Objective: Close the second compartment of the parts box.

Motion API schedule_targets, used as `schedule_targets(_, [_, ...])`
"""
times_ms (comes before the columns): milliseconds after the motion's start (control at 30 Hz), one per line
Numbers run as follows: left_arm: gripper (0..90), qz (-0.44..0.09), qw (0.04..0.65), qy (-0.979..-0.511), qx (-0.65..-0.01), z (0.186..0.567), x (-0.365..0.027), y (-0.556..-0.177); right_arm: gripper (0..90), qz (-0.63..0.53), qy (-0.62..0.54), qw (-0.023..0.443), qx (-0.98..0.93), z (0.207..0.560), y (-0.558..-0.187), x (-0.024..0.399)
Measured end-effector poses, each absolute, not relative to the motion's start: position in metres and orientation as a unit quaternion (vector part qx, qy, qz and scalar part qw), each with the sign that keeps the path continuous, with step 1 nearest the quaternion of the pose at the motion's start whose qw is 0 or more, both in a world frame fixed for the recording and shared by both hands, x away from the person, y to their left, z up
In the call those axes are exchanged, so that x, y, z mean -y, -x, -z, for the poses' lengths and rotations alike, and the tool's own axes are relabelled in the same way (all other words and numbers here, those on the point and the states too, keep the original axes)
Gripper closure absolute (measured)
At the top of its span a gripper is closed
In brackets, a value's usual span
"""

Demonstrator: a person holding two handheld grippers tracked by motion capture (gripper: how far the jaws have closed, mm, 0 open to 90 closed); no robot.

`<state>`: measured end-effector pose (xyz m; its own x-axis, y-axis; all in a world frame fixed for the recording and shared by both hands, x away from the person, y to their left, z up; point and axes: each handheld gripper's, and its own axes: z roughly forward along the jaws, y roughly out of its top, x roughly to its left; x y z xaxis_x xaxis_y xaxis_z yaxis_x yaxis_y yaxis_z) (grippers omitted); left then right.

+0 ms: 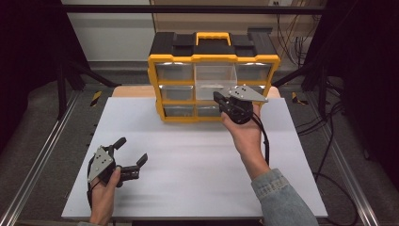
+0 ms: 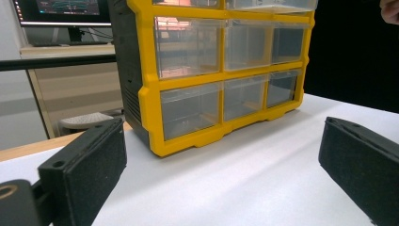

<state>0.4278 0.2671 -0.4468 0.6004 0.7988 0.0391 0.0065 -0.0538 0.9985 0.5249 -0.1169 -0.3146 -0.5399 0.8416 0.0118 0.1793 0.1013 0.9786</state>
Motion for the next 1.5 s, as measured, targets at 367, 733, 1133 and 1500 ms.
schedule_targets(367, [1.3, -0.322, 0.613, -0.651, -0.311, 0.447, -0.267, -0.428, 90.0, -0.559, -0.386, 0.294, -0.672, 0.307, -0.537, 0.118])
schedule_targets(733, [1.3, -0.321, 0.616, -0.648, -0.312, 0.447, -0.269, -0.429, 90.0, -0.552, -0.375, 0.306, -0.679, 0.304, -0.544, 0.112])
schedule_targets(1133, [1.4, -0.323, 0.613, -0.650, -0.312, 0.447, -0.269, -0.430, 90.0, -0.556, -0.373, 0.305, -0.677, 0.301, -0.550, 0.109])
schedule_targets(1500, [1.3, -0.324, 0.611, -0.653, -0.310, 0.448, -0.268, -0.431, 90.0, -0.555, -0.371, 0.304, -0.680, 0.300, -0.554, 0.108])
